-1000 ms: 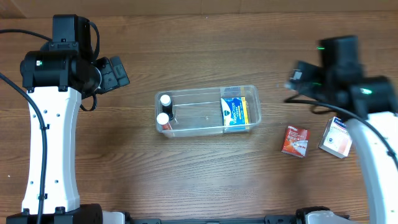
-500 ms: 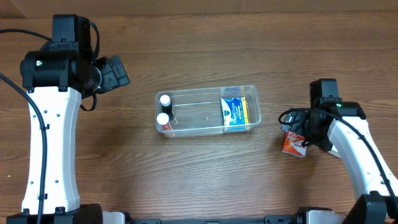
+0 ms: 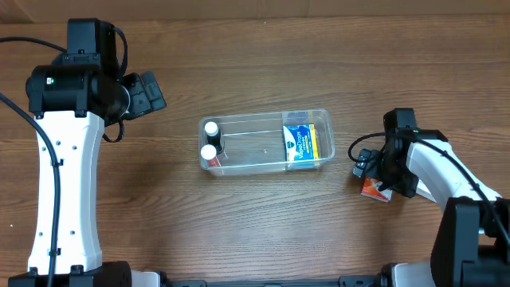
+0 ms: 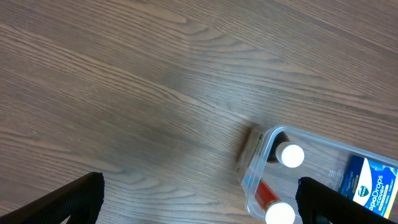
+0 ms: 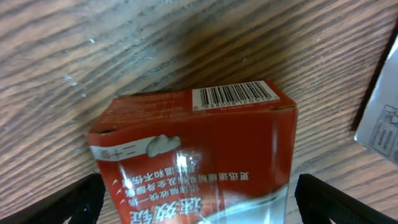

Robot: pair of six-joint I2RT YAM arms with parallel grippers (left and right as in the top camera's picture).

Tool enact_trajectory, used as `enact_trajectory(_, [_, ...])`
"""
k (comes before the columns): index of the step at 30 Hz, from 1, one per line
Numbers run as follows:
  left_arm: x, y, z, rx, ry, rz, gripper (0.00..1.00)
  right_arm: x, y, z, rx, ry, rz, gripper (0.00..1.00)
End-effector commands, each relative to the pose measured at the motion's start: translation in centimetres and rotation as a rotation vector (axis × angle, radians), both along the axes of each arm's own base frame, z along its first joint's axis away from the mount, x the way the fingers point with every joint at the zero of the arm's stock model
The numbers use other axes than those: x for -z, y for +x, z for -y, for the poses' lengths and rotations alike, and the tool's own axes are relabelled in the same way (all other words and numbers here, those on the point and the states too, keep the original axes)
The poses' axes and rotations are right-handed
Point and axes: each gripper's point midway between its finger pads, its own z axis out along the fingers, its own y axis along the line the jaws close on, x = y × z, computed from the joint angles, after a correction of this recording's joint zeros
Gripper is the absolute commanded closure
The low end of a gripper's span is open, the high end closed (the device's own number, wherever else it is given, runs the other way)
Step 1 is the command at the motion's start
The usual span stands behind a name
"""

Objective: Pack container
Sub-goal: 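Grasp the red medicine packet with the right gripper and lift, then lower the red packet into the container next to the Vicks box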

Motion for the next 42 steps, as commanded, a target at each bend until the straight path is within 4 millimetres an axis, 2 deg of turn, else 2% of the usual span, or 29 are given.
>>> enact_trajectory(1, [-0.6,0.2,-0.2,0.017,0.012,0.017,0.00,0.3,-0.1,-0.6,-0.005,0.040,-0.006,0.01])
enact_trajectory(13, [-0.6,0.2,-0.2,0.017,0.011,0.017,0.00,0.3,-0.4,-0.8,-0.004,0.047,-0.016,0.30])
enact_trajectory(15, [-0.6,0.2,-0.2,0.017,0.012,0.017,0.00,0.2,-0.3,-0.8,-0.004,0.047,-0.013,0.33])
enact_trajectory(17, [-0.6,0.2,-0.1,0.017,0.011,0.016,0.00,-0.2,0.1,-0.8,0.015,0.048,-0.004,0.32])
enact_trajectory(19, [-0.6,0.2,-0.1,0.017,0.011,0.016,0.00,-2.2,1.8,-0.7,0.013,0.045,0.038,0.30])
enact_trajectory(20, [-0.6,0.2,-0.2,0.017,0.011,0.016,0.00,-4.4,3.3,-0.7,0.011,0.043,0.094,0.30])
enact_trajectory(21, [-0.6,0.2,-0.1,0.017,0.011,0.016,0.00,-5.9,4.3,-0.7,0.006,0.042,0.129,0.30])
enact_trajectory(23, [-0.6,0.2,-0.1,0.017,0.011,0.016,0.00,-10.1,6.5,-1.2,-0.047,0.041,0.226,0.29])
enact_trajectory(26, [-0.6,0.2,-0.1,0.017,0.011,0.016,0.00,-18.8,9.5,-4.9,-0.251,0.052,0.416,0.29])
enact_trajectory(28, [-0.6,0.2,-0.1,0.017,0.010,0.016,0.00,-22.4,10.0,-7.7,-0.333,0.062,0.489,0.29])
enact_trajectory(29, [-0.6,0.2,-0.1,0.017,0.010,0.015,0.00,-23.9,10.1,-9.9,-0.390,0.077,0.528,0.30])
enact_trajectory(30, [-0.6,0.2,-0.1,0.017,0.010,0.014,0.00,-24.6,10.0,-11.7,-0.428,0.094,0.551,0.30])
enact_trajectory(31, [-0.6,0.2,-0.1,0.017,0.010,0.013,0.00,-24.8,9.7,-13.8,-0.464,0.116,0.562,0.30])
enact_trajectory(32, [-0.6,0.1,-0.1,0.017,0.010,0.013,0.00,-24.8,9.4,-14.9,-0.479,0.128,0.562,0.29])
enact_trajectory(34, [-0.5,0.1,-0.1,0.017,0.010,0.012,0.00,-23.7,8.2,-19.4,-0.532,0.178,0.529,0.30])
enact_trajectory(35, [-0.5,0.1,-0.1,0.017,0.010,0.012,0.00,-23.2,7.8,-20.5,-0.547,0.188,0.515,0.30])
enact_trajectory(38, [-0.5,0.1,-0.1,0.017,0.010,0.011,0.00,-21.0,7.0,-23.4,-0.591,0.199,0.449,0.30])
enact_trajectory(42, [-0.5,0.1,-0.1,0.017,0.011,0.009,0.00,-17.2,7.0,-25.1,-0.613,0.181,0.348,0.30])
